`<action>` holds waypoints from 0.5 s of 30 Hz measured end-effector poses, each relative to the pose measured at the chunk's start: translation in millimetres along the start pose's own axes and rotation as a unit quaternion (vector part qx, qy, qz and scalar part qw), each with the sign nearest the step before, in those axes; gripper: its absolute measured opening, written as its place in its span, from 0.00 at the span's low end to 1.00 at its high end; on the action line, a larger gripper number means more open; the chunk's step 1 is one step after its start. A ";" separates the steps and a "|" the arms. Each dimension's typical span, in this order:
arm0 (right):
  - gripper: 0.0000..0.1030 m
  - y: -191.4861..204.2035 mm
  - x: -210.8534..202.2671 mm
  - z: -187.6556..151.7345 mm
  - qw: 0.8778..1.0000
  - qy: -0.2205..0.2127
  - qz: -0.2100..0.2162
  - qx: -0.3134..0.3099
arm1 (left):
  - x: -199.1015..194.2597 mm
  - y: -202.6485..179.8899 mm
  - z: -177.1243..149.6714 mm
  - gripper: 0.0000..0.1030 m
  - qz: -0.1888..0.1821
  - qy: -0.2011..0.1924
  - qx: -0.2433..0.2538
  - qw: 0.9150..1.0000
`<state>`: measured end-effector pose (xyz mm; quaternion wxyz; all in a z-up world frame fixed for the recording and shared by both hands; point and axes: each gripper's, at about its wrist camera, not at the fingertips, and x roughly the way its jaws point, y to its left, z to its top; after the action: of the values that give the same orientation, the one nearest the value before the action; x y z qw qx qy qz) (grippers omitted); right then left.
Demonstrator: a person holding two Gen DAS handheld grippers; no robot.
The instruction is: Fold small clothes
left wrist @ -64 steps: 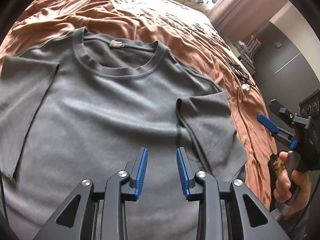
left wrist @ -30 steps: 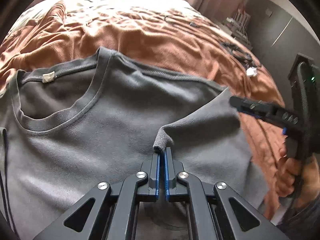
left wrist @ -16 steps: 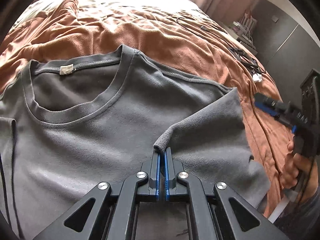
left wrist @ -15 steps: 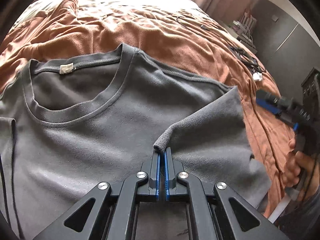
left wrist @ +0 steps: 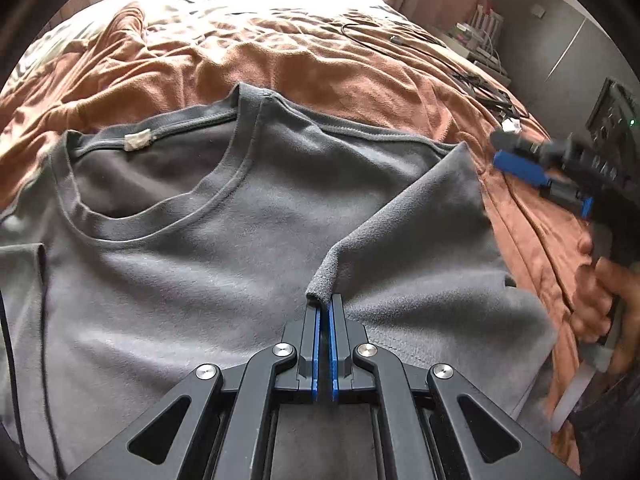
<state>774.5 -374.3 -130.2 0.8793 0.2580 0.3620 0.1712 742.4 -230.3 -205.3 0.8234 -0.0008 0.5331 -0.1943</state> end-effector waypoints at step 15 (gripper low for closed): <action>0.44 22.1 40.5 -9.9 0.989 0.071 -0.096 -0.082 | 4.7 7.4 -2.3 0.03 0.006 0.002 0.001 1.000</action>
<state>792.3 -333.4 -145.6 0.8818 0.1364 0.4316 0.1326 744.5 -224.5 -212.0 0.8233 0.0033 0.5348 -0.1902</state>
